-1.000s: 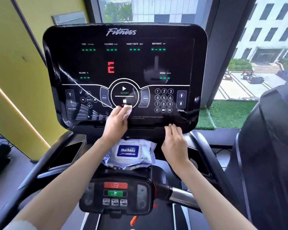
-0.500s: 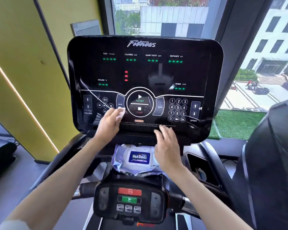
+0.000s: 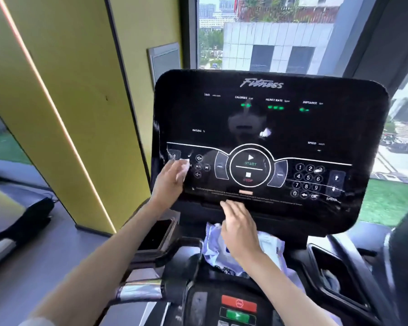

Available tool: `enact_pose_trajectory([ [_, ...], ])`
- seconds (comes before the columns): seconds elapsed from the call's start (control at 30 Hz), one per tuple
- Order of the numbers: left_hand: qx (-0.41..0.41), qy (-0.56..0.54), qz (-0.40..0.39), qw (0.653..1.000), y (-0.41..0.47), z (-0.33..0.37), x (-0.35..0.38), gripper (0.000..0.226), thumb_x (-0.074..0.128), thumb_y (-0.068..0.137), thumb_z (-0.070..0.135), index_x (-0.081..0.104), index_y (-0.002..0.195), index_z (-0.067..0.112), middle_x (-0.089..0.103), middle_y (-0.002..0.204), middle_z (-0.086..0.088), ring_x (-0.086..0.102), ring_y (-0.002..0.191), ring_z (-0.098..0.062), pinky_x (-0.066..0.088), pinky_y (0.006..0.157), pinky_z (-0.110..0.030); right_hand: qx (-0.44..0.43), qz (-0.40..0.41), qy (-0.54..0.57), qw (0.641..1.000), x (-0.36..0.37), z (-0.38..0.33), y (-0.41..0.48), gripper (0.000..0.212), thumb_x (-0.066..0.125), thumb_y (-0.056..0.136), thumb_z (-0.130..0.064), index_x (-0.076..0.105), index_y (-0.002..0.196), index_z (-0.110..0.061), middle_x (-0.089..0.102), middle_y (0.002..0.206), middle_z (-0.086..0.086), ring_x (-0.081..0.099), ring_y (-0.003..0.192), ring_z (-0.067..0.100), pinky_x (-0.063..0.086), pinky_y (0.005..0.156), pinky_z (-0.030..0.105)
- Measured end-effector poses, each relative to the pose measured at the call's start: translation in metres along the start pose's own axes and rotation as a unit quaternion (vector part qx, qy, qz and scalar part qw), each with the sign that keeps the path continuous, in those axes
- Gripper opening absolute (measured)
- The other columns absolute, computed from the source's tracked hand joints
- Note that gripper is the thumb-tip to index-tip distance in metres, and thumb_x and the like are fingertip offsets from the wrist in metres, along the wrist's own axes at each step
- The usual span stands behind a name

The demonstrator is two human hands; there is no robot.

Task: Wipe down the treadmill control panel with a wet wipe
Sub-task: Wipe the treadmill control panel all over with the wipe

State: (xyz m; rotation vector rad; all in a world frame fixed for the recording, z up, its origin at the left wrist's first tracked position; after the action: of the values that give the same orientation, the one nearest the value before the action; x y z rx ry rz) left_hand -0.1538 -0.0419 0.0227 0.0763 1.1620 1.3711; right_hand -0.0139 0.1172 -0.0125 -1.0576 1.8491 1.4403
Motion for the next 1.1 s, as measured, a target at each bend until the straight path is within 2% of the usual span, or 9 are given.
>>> enact_pose_trajectory([
  [0.07, 0.016, 0.011, -0.011, 1.0, -0.002, 0.011, 0.005, 0.036, 0.054, 0.081, -0.011, 0.056, 0.113, 0.005, 0.058, 0.097, -0.012, 0.053, 0.086, -0.022, 0.047, 0.073, -0.035, 0.001, -0.004, 0.005, 1.0, 0.005, -0.008, 0.003, 0.055, 0.075, 0.048, 0.01, 0.067, 0.102, 0.002, 0.069, 0.097, 0.01, 0.065, 0.091, 0.026, 0.054, 0.078, 0.03],
  [0.2, 0.17, 0.013, -0.194, 0.966, -0.01, 0.029, 0.02, 0.044, 0.054, 0.081, -0.01, 0.053, 0.117, 0.014, 0.054, 0.091, -0.008, 0.052, 0.086, -0.023, 0.049, 0.072, -0.032, -0.002, -0.011, -0.005, 1.0, 0.012, -0.016, 0.005, 0.049, 0.074, 0.05, 0.008, 0.069, 0.098, -0.002, 0.068, 0.086, 0.002, 0.062, 0.08, 0.022, 0.053, 0.069, 0.027],
  [0.4, 0.083, 0.021, -0.065, 0.994, -0.003, -0.001, -0.007, 0.043, 0.053, 0.081, -0.012, 0.051, 0.117, 0.011, 0.055, 0.096, -0.009, 0.052, 0.083, -0.021, 0.05, 0.068, -0.037, 0.008, -0.01, -0.031, 0.999, 0.016, -0.017, 0.001, 0.045, 0.073, 0.051, 0.008, 0.07, 0.094, -0.001, 0.064, 0.08, 0.003, 0.06, 0.075, 0.024, 0.054, 0.056, 0.029],
  [0.53, 0.282, 0.115, -0.274, 0.912, -0.009, 0.01, 0.006, 0.069, 0.053, 0.063, -0.021, 0.048, 0.123, 0.014, 0.052, 0.104, -0.007, 0.046, 0.095, -0.021, 0.052, 0.052, -0.036, 0.01, -0.013, -0.049, 0.999, 0.017, -0.019, 0.001, 0.044, 0.071, 0.051, 0.007, 0.069, 0.094, -0.003, 0.062, 0.079, 0.002, 0.058, 0.073, 0.023, 0.052, 0.052, 0.029],
  [0.6, 0.263, 0.107, -0.202, 0.937, 0.011, 0.001, -0.002, 0.066, 0.056, 0.065, -0.02, 0.048, 0.121, 0.015, 0.053, 0.097, -0.009, 0.048, 0.091, -0.022, 0.053, 0.051, -0.034, 0.008, -0.017, -0.059, 0.998, 0.017, -0.019, 0.002, 0.042, 0.071, 0.049, 0.006, 0.069, 0.09, -0.006, 0.061, 0.077, 0.001, 0.057, 0.072, 0.023, 0.051, 0.049, 0.03],
  [0.7, 0.053, 0.032, -0.002, 0.998, 0.03, -0.009, -0.016, 0.046, 0.055, 0.079, -0.015, 0.051, 0.117, 0.012, 0.054, 0.089, -0.014, 0.052, 0.078, -0.031, 0.053, 0.061, -0.042, 0.002, -0.025, -0.068, 0.997, 0.018, -0.019, 0.003, 0.039, 0.071, 0.048, 0.006, 0.067, 0.084, -0.007, 0.058, 0.074, 0.001, 0.055, 0.069, 0.023, 0.048, 0.043, 0.03],
  [0.87, 0.304, 0.116, -0.191, 0.926, 0.011, -0.004, 0.002, 0.076, 0.055, 0.063, -0.02, 0.041, 0.128, 0.016, 0.038, 0.1, -0.004, 0.041, 0.09, -0.022, 0.052, 0.047, -0.037, -0.018, -0.021, -0.078, 0.997, 0.018, -0.018, 0.0, 0.048, 0.074, 0.045, 0.004, 0.068, 0.092, -0.005, 0.061, 0.078, 0.002, 0.057, 0.07, 0.022, 0.05, 0.048, 0.027],
  [1.0, 0.046, 0.001, 0.035, 0.998, 0.034, -0.012, -0.009, 0.05, 0.054, 0.076, -0.018, 0.058, 0.118, 0.008, 0.049, 0.087, -0.012, 0.048, 0.077, -0.027, 0.05, 0.062, -0.042, -0.03, -0.017, -0.091, 0.995, 0.017, -0.018, -0.004, 0.054, 0.075, 0.046, 0.004, 0.068, 0.1, -0.002, 0.066, 0.087, 0.005, 0.062, 0.078, 0.026, 0.055, 0.065, 0.029],
  [1.1, 0.137, 0.038, -0.048, 0.989, 0.021, 0.011, 0.008, 0.053, 0.055, 0.072, -0.02, 0.06, 0.118, 0.008, 0.051, 0.087, -0.012, 0.048, 0.079, -0.026, 0.05, 0.059, -0.041, -0.038, -0.02, -0.101, 0.994, 0.017, -0.018, -0.005, 0.057, 0.077, 0.045, 0.003, 0.068, 0.101, -0.001, 0.067, 0.09, 0.006, 0.063, 0.081, 0.028, 0.055, 0.072, 0.029],
])
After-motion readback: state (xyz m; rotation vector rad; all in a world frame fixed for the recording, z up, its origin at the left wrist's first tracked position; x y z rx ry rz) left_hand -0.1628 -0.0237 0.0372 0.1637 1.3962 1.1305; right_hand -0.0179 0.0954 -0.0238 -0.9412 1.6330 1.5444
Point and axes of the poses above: each hand's wrist, its own y-axis towards the middle knuckle, its own x-axis out of the palm, z = x × y, the point moved 2 cm from there along y, towards the middle knuckle
